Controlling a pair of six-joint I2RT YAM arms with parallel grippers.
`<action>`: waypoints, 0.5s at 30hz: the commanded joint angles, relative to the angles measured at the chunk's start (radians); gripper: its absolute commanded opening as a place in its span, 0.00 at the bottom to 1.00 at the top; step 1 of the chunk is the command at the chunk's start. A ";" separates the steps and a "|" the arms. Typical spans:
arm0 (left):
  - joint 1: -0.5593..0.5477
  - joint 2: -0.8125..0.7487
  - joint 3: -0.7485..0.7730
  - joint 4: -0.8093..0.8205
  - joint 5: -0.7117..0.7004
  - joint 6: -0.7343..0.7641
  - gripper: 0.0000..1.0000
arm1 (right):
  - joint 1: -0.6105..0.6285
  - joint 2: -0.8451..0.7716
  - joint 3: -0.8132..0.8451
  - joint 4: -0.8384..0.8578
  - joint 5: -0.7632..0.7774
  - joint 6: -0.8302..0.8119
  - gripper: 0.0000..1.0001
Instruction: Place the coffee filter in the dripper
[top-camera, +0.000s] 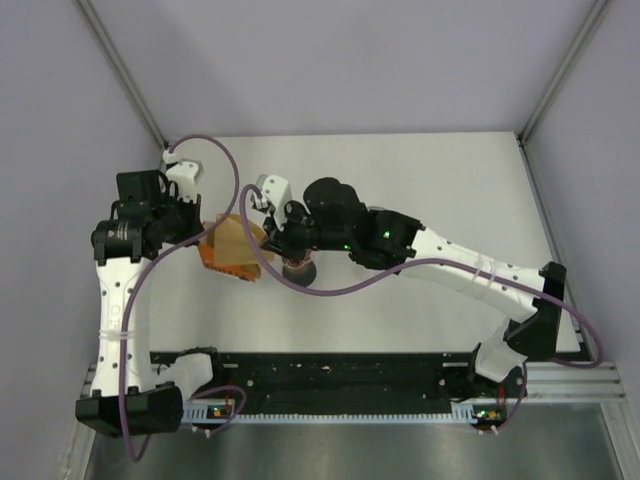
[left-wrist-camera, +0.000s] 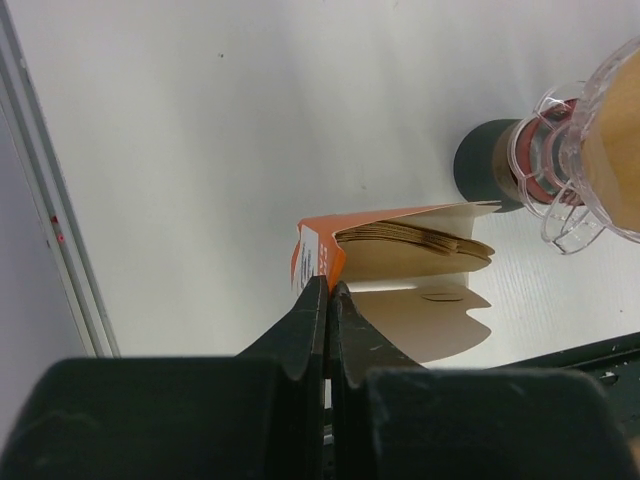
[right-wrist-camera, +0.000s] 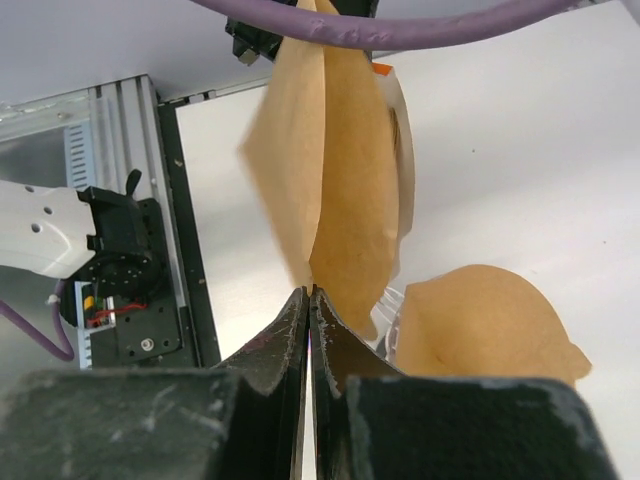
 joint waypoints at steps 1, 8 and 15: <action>0.018 0.029 -0.014 0.092 -0.006 -0.007 0.00 | -0.008 -0.092 -0.001 -0.060 0.070 -0.059 0.00; 0.073 0.089 -0.072 0.213 0.069 -0.022 0.00 | -0.015 -0.165 0.049 -0.216 0.239 -0.131 0.00; 0.095 0.181 -0.159 0.411 0.063 -0.059 0.00 | -0.030 -0.242 0.057 -0.304 0.402 -0.190 0.00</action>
